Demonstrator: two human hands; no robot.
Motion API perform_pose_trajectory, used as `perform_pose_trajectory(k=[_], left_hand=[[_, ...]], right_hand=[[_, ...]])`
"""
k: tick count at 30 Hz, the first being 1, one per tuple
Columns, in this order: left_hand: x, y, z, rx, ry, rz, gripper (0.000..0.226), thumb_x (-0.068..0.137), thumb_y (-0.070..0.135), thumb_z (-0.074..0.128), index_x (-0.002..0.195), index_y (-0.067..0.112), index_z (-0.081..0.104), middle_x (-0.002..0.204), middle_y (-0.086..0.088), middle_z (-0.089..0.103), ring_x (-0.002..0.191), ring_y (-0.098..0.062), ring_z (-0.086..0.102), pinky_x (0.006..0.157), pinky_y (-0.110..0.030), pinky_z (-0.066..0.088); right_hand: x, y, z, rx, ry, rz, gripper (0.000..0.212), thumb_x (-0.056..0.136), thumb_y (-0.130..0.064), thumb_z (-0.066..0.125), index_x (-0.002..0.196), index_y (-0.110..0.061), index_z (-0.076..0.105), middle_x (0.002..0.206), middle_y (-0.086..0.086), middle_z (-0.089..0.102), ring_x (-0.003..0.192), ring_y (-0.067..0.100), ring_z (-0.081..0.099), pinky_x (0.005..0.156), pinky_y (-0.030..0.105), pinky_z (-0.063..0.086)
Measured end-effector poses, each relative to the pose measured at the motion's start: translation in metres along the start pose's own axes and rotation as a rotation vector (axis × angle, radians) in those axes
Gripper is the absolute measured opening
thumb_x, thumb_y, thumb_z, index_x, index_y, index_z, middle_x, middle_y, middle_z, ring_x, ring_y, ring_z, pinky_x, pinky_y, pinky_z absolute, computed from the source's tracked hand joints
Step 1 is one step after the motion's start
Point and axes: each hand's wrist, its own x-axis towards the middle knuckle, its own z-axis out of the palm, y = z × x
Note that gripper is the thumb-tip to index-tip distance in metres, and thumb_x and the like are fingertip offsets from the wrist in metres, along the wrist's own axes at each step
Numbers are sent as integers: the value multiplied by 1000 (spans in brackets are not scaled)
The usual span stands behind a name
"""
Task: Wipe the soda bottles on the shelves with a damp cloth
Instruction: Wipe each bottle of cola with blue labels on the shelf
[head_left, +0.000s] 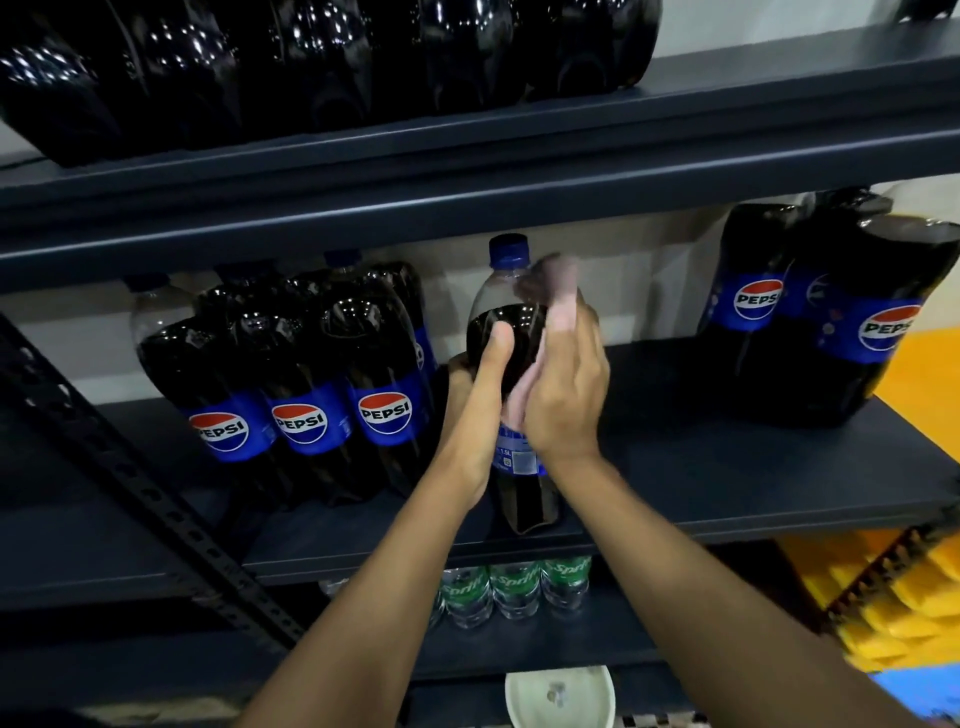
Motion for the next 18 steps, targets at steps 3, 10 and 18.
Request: perform_pose_trajectory(k=[3, 10, 18], left_hand=[[1, -1, -2, 1, 13, 24, 96, 73, 90, 67, 140, 22, 64, 135, 1, 72, 128, -17, 67, 113, -47, 48], [8, -3, -5, -11, 26, -36, 122, 59, 95, 74, 148, 15, 51, 137, -2, 70, 123, -17, 70, 113, -49, 49], [2, 15, -6, -23, -142, -42, 64, 88, 70, 45, 126, 26, 72, 130, 2, 75, 124, -11, 69, 114, -38, 46]], right_hand=[[-34, 38, 1, -190, 54, -115, 68, 103, 3, 54, 158, -23, 26, 146, -21, 43, 132, -2, 47, 107, 20, 41], [-90, 50, -25, -75, -118, 473, 32, 108, -46, 36, 134, -43, 55, 124, -14, 68, 114, 11, 64, 103, 51, 49], [-44, 23, -25, 201, -91, 583, 40, 105, -56, 37, 132, -45, 63, 132, -16, 67, 124, 2, 60, 112, 42, 46]])
